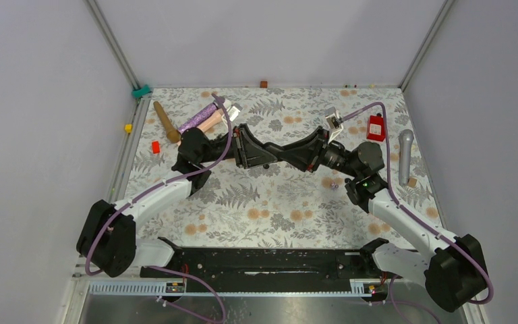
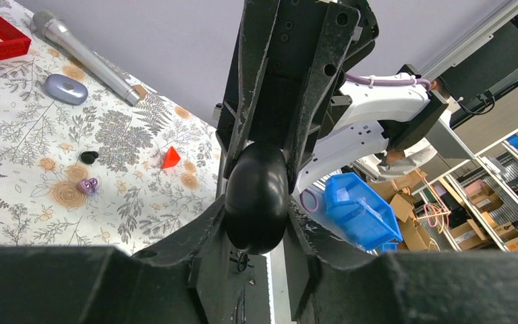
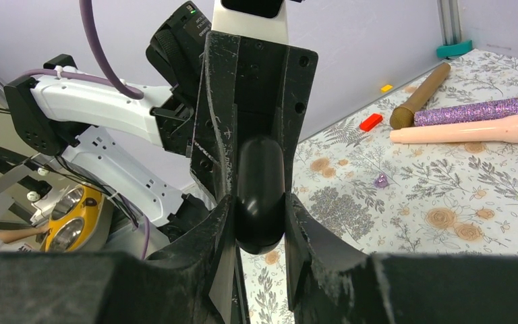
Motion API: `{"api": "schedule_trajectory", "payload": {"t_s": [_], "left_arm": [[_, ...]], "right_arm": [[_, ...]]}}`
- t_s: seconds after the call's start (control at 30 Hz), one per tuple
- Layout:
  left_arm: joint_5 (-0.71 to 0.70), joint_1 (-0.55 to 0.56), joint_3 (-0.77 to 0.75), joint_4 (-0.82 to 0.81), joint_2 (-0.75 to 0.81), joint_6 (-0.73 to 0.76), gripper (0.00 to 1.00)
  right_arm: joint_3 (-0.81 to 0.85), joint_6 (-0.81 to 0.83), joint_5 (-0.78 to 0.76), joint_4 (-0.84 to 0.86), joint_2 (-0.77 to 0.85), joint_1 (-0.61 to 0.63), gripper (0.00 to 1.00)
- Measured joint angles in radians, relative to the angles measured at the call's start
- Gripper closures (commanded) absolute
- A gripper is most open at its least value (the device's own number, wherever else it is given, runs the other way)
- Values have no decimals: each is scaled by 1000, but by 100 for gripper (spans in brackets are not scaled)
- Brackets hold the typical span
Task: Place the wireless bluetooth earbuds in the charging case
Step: Adjust the charging case, then open the charging case.
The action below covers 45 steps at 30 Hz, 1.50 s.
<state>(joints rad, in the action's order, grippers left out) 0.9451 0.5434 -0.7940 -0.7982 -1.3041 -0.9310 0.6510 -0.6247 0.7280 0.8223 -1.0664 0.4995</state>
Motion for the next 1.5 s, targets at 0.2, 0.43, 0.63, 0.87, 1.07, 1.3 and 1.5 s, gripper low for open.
{"api": "schedule_trajectory", "payload": {"t_s": [0.2, 0.43, 0.63, 0.87, 1.07, 1.3, 1.5], "left_arm": [[1, 0, 0, 2, -1, 0, 94], [6, 0, 0, 9, -1, 26, 100], [89, 0, -37, 156, -1, 191, 100], [159, 0, -138, 467, 10, 475, 100], [184, 0, -141, 551, 30, 568, 100], [200, 0, -141, 580, 45, 609, 100], [204, 0, -141, 594, 54, 637, 100]], "right_arm": [[0, 0, 3, 0, 0, 1, 80], [3, -6, 21, -8, 2, 1, 32], [35, -16, 66, -47, 25, -7, 25], [39, 43, 90, -99, 74, -17, 26], [37, 114, 105, -144, 73, -18, 26], [30, 167, 108, -161, 65, -18, 26], [29, 193, 127, -170, 45, -9, 30]]}}
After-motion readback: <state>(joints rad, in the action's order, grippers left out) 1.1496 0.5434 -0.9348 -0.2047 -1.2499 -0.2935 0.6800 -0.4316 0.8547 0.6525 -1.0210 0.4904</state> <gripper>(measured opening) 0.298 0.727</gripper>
